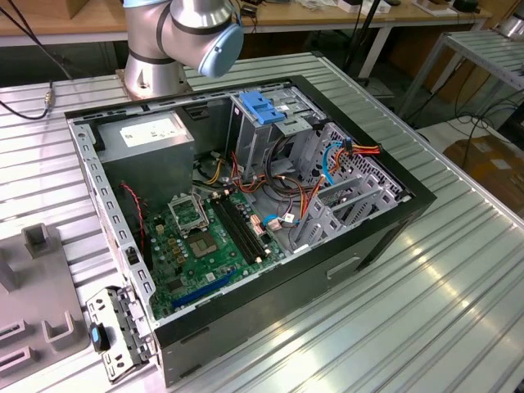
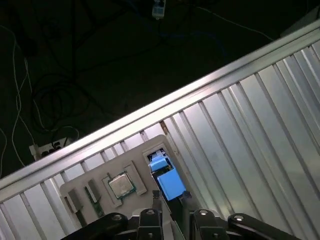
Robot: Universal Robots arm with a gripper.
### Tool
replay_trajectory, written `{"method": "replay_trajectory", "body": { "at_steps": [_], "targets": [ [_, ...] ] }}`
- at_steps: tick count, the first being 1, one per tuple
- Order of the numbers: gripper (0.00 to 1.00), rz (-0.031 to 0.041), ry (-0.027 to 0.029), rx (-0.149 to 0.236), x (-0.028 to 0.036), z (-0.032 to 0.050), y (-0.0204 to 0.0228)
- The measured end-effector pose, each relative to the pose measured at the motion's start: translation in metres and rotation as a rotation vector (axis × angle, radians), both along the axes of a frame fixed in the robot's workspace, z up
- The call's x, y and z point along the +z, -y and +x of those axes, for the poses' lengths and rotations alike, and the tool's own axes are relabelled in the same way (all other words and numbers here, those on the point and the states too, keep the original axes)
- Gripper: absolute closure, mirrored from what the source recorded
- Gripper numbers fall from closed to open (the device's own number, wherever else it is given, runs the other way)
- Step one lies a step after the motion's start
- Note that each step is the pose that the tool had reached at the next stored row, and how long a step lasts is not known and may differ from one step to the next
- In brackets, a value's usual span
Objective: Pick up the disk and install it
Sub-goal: 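Pick up the disk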
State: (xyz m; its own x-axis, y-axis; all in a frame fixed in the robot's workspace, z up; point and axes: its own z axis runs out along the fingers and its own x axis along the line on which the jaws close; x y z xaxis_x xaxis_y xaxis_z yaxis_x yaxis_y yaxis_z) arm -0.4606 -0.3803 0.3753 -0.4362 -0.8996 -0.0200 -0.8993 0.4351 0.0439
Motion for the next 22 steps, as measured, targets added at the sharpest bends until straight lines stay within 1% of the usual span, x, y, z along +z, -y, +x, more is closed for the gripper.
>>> {"method": "replay_trajectory", "body": {
  "at_steps": [4,5,6,7,8,9,10,13,15,16,17,18,20,22],
  "targets": [
    [0.46,-0.0001,-0.0001,0.087,-0.0055,0.0,-0.0001],
    [0.46,-0.0001,-0.0001,0.106,-0.0068,0.0,-0.0001],
    [0.4,-0.0001,-0.0001,0.127,-0.0087,-0.0001,-0.0001],
    [0.4,-0.0001,-0.0001,0.146,-0.01,0.0,-0.0001],
    [0.4,-0.0001,-0.0002,0.187,-0.0131,-0.0001,-0.0001],
    [0.4,-0.0001,-0.0001,0.21,-0.0148,0.0,-0.0001],
    [0.4,-0.0001,0.0,0.225,-0.016,0.0,-0.0001],
    [0.4,0.0,-0.0001,0.313,-0.0221,0.0,-0.0005],
    [0.4,0.0,-0.0001,0.342,-0.0246,0.0,-0.0006],
    [0.4,-0.0001,-0.0002,0.359,-0.027,0.0,-0.0006],
    [0.4,0.0,-0.0001,0.368,-0.0287,-0.0001,-0.0007],
    [0.4,-0.0001,-0.0002,0.377,-0.0318,0.0,-0.0009],
    [0.4,-0.0001,0.0001,0.384,-0.0396,0.0,-0.0016],
    [0.4,-0.0001,0.0,0.387,-0.0434,-0.0001,-0.002]
  ]
}}
